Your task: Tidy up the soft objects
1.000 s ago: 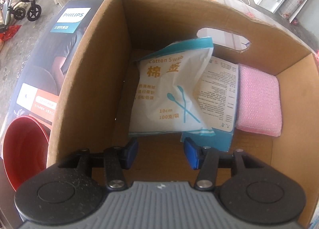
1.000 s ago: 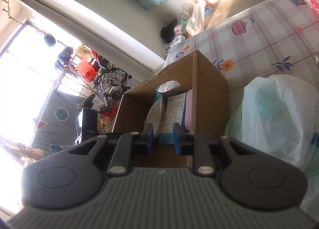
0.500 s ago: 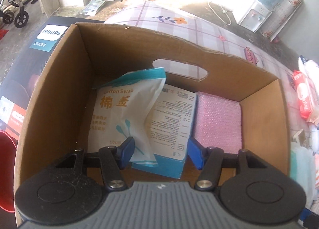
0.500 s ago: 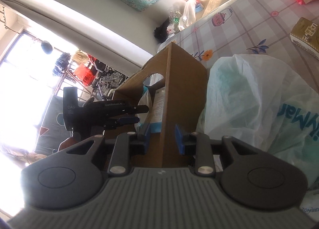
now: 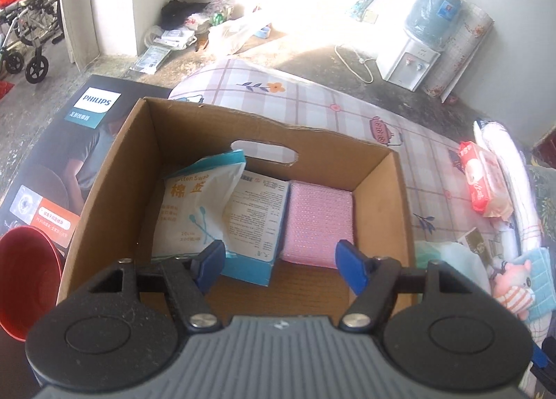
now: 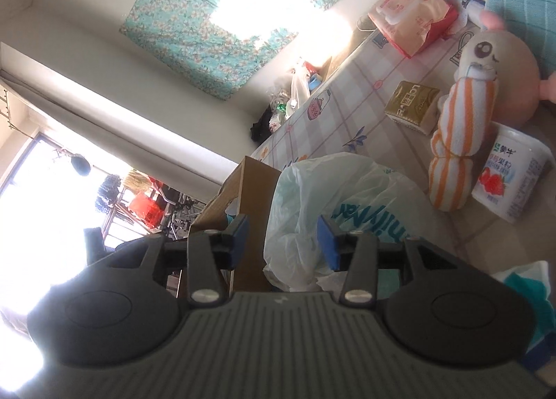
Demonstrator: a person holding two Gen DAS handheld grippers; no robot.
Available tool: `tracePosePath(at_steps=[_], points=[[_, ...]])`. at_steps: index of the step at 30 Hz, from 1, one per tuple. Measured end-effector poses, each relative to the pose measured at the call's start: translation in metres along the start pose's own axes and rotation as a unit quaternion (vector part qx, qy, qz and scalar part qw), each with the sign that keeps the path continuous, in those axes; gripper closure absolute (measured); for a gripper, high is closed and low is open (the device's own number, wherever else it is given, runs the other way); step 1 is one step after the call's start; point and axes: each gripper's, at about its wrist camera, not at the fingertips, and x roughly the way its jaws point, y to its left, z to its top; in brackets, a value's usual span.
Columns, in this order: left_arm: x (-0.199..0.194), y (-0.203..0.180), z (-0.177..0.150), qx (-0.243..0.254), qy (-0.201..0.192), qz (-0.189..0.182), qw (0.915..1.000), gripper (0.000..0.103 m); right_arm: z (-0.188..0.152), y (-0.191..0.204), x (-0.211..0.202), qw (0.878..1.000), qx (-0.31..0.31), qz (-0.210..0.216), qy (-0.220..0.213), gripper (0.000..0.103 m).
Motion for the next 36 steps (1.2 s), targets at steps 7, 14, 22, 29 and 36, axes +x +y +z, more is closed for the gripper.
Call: tracePosePath(at_steps=[7,14,22,29,36], points=[[-0.053,-0.080,-0.048,0.084,-0.042,-0.075,0.9928,0.028,-0.008,-0.030,-0.066,0.998,0.008,-0.016,-0.064,0.057],[-0.074,-0.163,-0.124,0.181,-0.061,-0.150,0.9700,0.028,-0.031,-0.060,-0.123,0.996,0.016,-0.021,-0.088,0.056],[-0.033,-0.236,-0.195,0.255,-0.028,-0.194,0.9469,0.036,-0.092,-0.091,-0.138,0.998,0.030,-0.035,-0.030,0.055],[0.028,-0.277,-0.216,0.295,0.019,-0.167,0.9406,0.049,-0.125,-0.126,-0.105,0.996,0.068,-0.049,0.016,0.059],[0.063,-0.296,-0.208,0.293,0.054,-0.159,0.9413,0.050,-0.126,-0.132,-0.070,0.996,0.061,-0.053,0.032,0.066]])
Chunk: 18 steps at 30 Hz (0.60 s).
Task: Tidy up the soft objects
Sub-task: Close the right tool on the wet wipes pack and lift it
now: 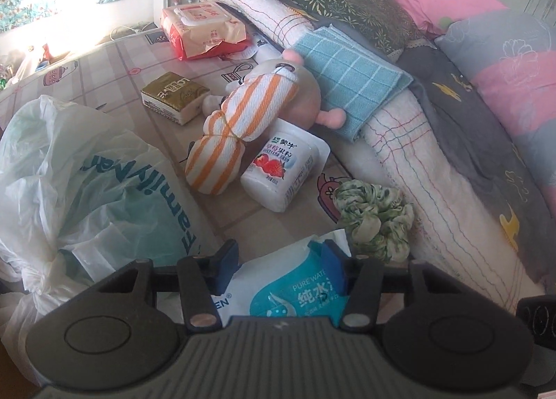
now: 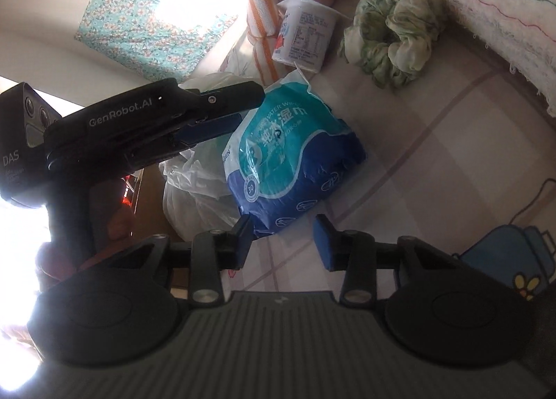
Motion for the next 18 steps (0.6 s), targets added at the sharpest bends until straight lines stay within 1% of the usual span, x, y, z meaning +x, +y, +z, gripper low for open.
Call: tracePosePath(at_steps=[3,6,10,13,18], points=[[0.012,0.001,0.001,-0.009,0.017,-0.001,0.9998,0.048,0.002,0.001,0.010,1.000,-0.001,-0.001,-0.001,0.067],[0.013,0.004,0.001,-0.018,0.022,-0.005,0.9996,0.046,0.005,0.003,0.018,1.000,-0.002,-0.005,-0.003,0.069],[0.012,0.003,0.000,-0.018,0.027,-0.011,0.9994,0.045,0.005,0.003,0.025,1.000,0.001,-0.003,-0.007,0.071],[0.012,0.007,-0.003,-0.030,0.033,-0.019,0.9988,0.045,0.006,-0.001,0.024,1.000,0.006,-0.002,-0.015,0.072],[0.008,0.011,-0.008,-0.052,0.042,-0.034,0.9972,0.045,0.011,-0.013,0.011,0.999,0.019,-0.002,-0.038,0.072]])
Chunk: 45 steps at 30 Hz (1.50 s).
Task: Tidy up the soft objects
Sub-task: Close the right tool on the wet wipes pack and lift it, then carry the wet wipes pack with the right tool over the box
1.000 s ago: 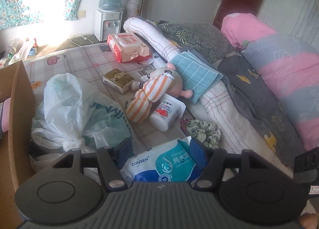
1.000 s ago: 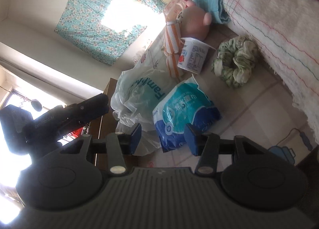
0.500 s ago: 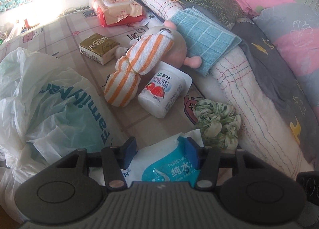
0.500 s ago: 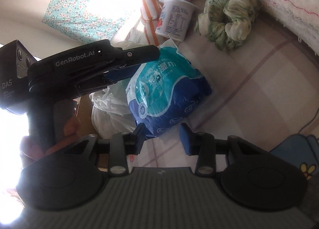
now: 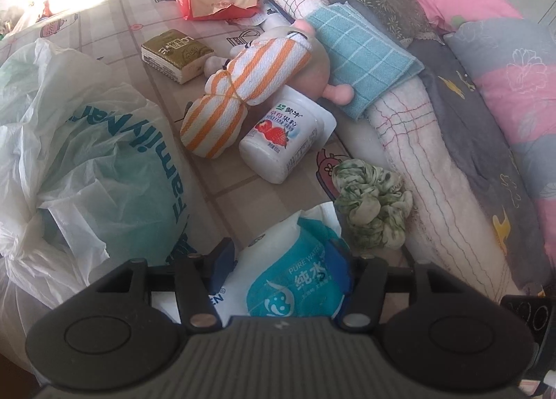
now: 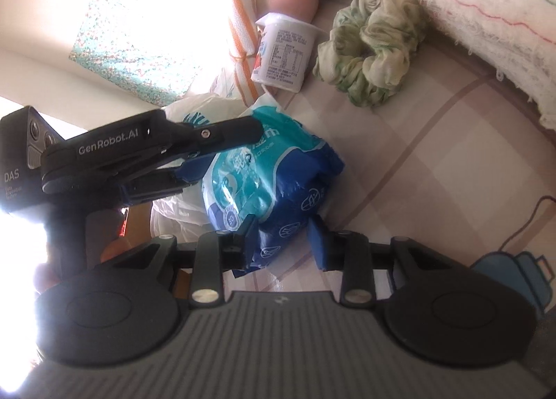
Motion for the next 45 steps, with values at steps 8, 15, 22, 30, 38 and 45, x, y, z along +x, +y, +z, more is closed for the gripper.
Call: tracePosePath(at_steps=[8,15,22,30,38,45], points=[[-0.007,0.001,-0.020,-0.021,0.010,-0.030,0.9993,0.042,0.014,-0.015,-0.018,0.999,0.013,-0.005,-0.033,0.073],[-0.015,-0.002,-0.034,-0.007,0.009,-0.042,0.9990,0.038,0.026,-0.019,-0.026,0.999,0.015,-0.012,-0.047,0.071],[-0.032,-0.008,-0.040,0.032,-0.010,-0.039,0.9987,0.033,0.032,-0.010,-0.039,0.998,-0.009,-0.024,-0.051,0.068],[-0.025,-0.017,-0.054,0.084,-0.001,-0.028,0.9961,0.030,0.033,-0.013,-0.041,0.999,-0.010,-0.027,-0.029,0.061],[-0.005,-0.012,-0.049,0.086,0.004,-0.013,0.9962,0.032,0.035,-0.005,-0.017,1.000,-0.011,-0.023,0.003,0.061],[0.006,-0.011,-0.040,0.073,0.003,-0.021,0.9971,0.034,0.039,-0.001,-0.005,1.000,-0.004,-0.016,0.008,0.063]])
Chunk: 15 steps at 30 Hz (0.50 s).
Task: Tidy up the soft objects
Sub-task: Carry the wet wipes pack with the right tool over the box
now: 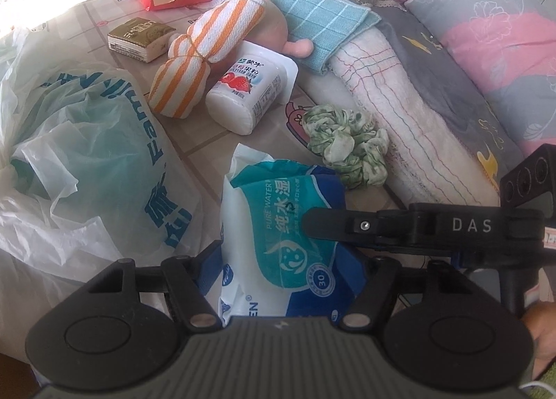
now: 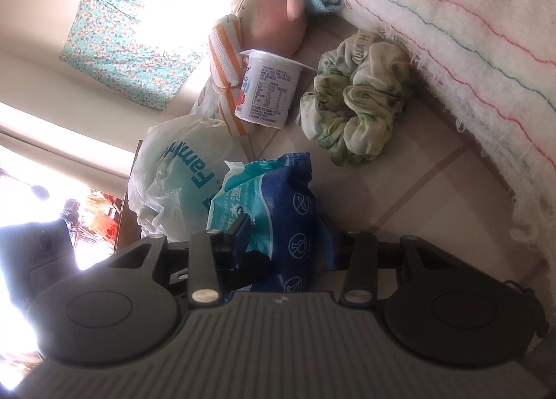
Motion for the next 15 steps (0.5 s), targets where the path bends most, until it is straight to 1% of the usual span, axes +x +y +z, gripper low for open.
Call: tracePosePath(at_steps=[3,7,15], points=[[-0.003,-0.008,0.001,0.015,-0.007,0.012,0.9998,0.035,0.003,0.002,-0.003,1.000,0.013,0.004,0.000,0.066],[-0.012,-0.012,0.002,0.023,-0.018,0.017,0.9994,0.035,0.004,0.015,-0.007,1.000,0.003,-0.001,-0.008,0.066],[-0.048,-0.012,0.012,0.024,-0.069,0.022,0.9971,0.035,0.011,0.048,-0.021,0.999,-0.022,0.008,-0.033,0.066]])
